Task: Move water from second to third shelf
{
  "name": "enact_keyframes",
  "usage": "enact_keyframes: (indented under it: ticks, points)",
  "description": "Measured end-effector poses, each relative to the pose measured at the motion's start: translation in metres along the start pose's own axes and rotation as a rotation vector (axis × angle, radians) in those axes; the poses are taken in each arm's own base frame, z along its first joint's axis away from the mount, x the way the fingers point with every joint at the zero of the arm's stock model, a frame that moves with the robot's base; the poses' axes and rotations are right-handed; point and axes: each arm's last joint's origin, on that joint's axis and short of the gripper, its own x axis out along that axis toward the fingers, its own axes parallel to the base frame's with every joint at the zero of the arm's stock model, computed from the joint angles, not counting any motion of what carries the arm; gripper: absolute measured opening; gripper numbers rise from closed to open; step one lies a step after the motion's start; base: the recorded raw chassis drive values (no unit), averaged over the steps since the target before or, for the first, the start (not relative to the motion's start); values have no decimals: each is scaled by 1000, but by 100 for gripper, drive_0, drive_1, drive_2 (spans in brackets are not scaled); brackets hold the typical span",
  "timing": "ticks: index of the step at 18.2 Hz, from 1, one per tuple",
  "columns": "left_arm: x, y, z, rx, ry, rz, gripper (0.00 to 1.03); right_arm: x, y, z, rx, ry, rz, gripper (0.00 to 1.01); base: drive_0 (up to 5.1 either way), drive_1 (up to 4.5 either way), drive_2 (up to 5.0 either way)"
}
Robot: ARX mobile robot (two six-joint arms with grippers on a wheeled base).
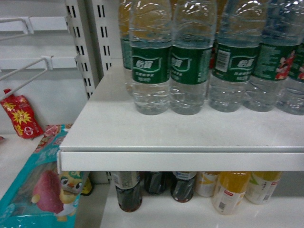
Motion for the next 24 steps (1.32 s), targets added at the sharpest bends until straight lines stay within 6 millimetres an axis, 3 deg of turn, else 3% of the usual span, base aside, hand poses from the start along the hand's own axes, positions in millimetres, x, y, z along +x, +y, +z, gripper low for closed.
enact_keyframes:
  ticks: [6,12,16,21,24]
  points:
    - [0,0,0,0,1,2,98,0,1,0,-1,0,12,39,-459,228,228]
    - [0,0,0,0,-1,0,98,0,1,0,0,-1,10,39,0,0,0]
    - [0,0,0,0,-1,0,98,2,4,6,-44,-89,-79,39,0,0,0]
    - [0,0,0,0,-1,0,98,40,3,-3,-67,39,-65,39,0,0,0]
    - [0,0,0,0,-1,0,98,62,3,6,-60,58,-61,39,0,0,0]
